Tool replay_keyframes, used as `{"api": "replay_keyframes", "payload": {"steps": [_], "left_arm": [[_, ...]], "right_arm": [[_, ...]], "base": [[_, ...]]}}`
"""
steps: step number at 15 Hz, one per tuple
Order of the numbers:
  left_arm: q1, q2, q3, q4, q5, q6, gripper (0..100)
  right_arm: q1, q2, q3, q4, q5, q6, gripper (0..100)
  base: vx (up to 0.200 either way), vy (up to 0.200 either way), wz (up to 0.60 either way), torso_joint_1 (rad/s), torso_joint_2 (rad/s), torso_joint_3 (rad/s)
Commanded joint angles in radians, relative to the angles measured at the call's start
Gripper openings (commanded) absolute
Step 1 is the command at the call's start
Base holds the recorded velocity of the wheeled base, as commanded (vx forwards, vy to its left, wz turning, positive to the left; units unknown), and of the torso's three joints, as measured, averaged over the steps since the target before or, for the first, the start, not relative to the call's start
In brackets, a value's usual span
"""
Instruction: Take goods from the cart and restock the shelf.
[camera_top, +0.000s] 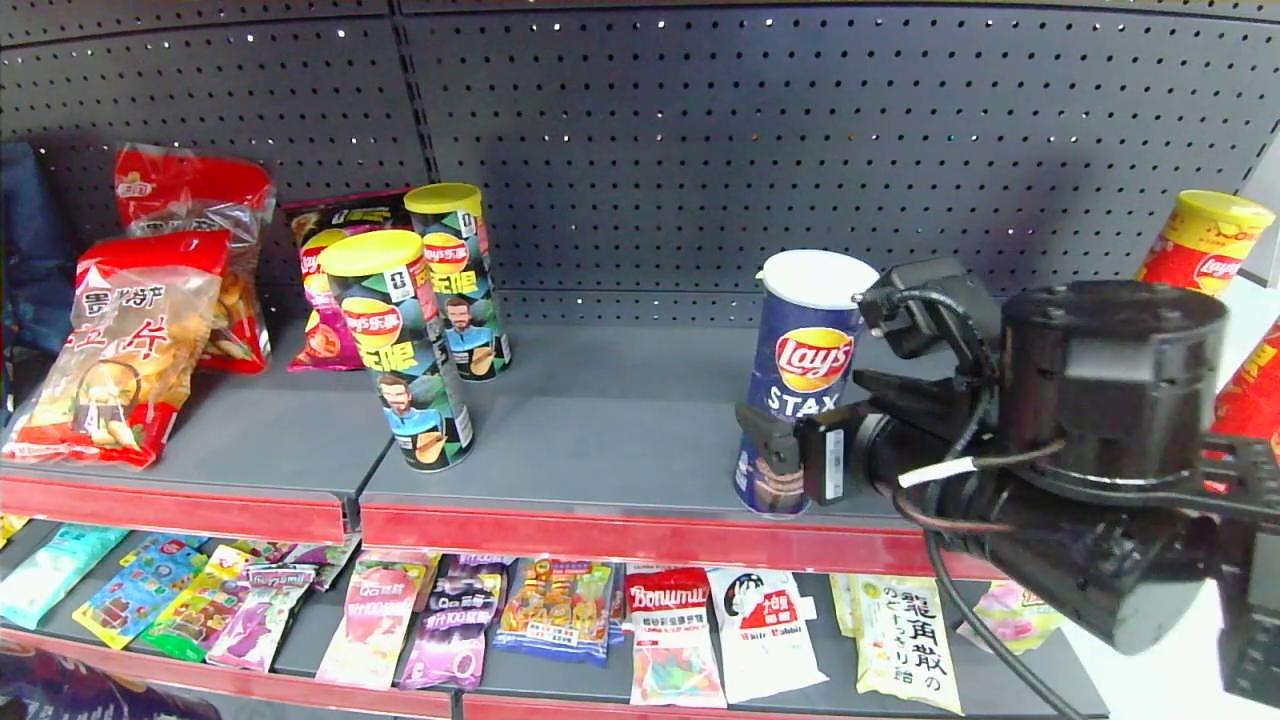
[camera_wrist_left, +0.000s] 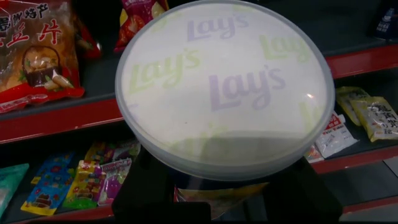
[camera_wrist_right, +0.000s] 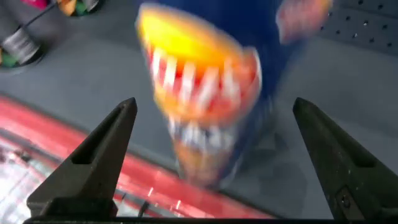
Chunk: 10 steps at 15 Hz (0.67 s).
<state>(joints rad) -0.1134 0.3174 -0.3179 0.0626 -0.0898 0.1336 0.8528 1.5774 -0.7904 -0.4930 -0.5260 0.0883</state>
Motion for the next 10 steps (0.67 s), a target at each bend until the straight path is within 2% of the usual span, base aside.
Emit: {"api": "replay_keyframes", "payload": {"steps": [1, 4, 6, 8, 9, 10], "left_arm": [[0.000, -0.001, 0.000, 0.000, -0.001, 0.000, 0], [0.000, -0.003, 0.002, 0.000, -0.002, 0.000, 0], [0.000, 0.003, -0.007, 0.000, -0.002, 0.001, 0], [0.000, 0.015, -0.030, 0.002, 0.001, 0.023, 0], [0.000, 0.028, -0.043, 0.002, 0.002, 0.041, 0], [0.000, 0.037, -0.041, 0.002, 0.002, 0.043, 0]], "right_arm": [[0.057, -0.139, 0.115, -0.001, 0.003, 0.001, 100], [0.069, -0.283, 0.212, -0.001, 0.035, -0.007, 100], [-0.023, -0.416, 0.275, 0.008, 0.184, -0.025, 100], [-0.259, -0.548, 0.372, 0.010, 0.348, -0.156, 100], [-0.506, -0.613, 0.387, 0.011, 0.517, -0.223, 100], [-0.690, -0.662, 0.404, 0.013, 0.626, -0.265, 100]], "base": [[0.000, 0.000, 0.00, 0.000, 0.00, 0.000], [0.000, 0.000, 0.00, 0.000, 0.00, 0.000], [0.000, 0.000, 0.00, 0.000, 0.00, 0.000], [0.000, 0.000, 0.00, 0.000, 0.00, 0.000], [0.000, 0.000, 0.00, 0.000, 0.00, 0.000], [0.000, 0.000, 0.00, 0.000, 0.00, 0.000]]}}
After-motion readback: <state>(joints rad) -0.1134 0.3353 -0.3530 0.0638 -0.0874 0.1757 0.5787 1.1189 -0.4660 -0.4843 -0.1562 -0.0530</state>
